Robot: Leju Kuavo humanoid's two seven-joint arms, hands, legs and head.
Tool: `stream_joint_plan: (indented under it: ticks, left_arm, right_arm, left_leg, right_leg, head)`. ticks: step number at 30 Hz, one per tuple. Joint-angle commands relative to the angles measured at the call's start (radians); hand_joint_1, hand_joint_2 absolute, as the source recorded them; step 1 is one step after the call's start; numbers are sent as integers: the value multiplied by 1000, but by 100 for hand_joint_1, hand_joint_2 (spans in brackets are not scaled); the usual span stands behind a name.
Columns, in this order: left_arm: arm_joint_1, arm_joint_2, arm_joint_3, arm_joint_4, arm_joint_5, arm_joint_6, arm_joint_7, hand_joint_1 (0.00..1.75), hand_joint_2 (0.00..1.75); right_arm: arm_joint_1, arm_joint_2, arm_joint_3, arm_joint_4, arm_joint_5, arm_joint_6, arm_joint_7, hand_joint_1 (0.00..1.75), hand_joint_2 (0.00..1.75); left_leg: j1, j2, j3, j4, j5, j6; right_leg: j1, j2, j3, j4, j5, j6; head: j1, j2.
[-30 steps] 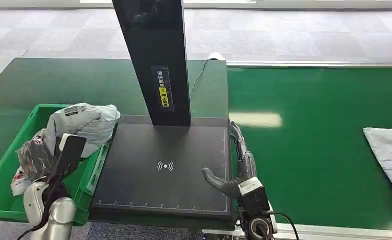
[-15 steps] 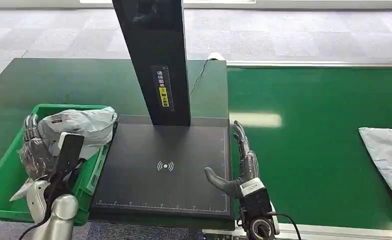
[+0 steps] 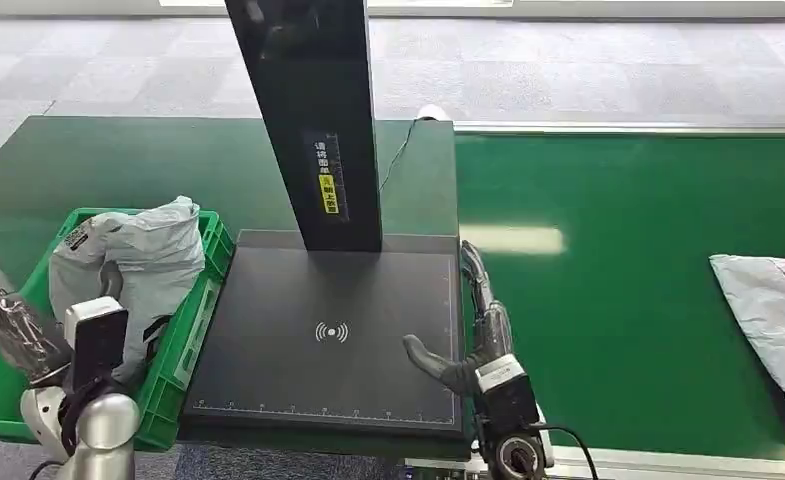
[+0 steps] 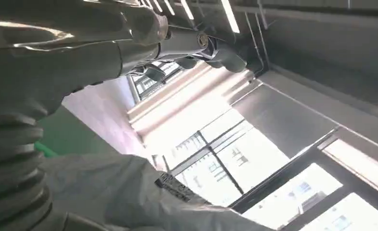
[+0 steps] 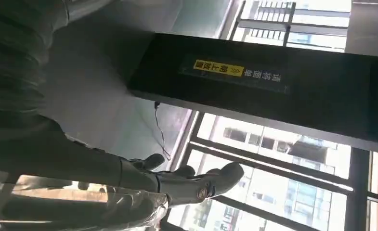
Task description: Moved the parcel from conveyor to table for the left to box.
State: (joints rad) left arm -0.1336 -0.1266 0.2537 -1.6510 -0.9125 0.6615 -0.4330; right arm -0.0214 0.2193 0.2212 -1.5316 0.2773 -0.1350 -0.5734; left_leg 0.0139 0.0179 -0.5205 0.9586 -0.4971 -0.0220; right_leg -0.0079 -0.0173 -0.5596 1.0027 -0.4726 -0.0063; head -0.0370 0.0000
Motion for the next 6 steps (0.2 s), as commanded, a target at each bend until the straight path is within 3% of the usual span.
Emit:
stream_joint_plan:
  ticks: [1, 6]
  left_arm:
    - [10, -57, 12, -26, 31, 37, -49, 0, 175]
    - [32, 6, -222, -69, 254, -9, -114, 0, 175]
  right_arm:
    - [-43, -28, 24, 68, -7, -8, 0, 0, 175]
    - [-66, -16, 19, 83, -12, -11, 1, 0, 175]
  left_leg:
    - [0, 0, 0, 0, 0, 1]
    - [0, -2, -1, 0, 1, 1]
  right_leg:
    - [0, 2, 0, -1, 1, 0]
    - [0, 0, 0, -1, 1, 0]
  head:
    - [0, 0]
    - [0, 0]
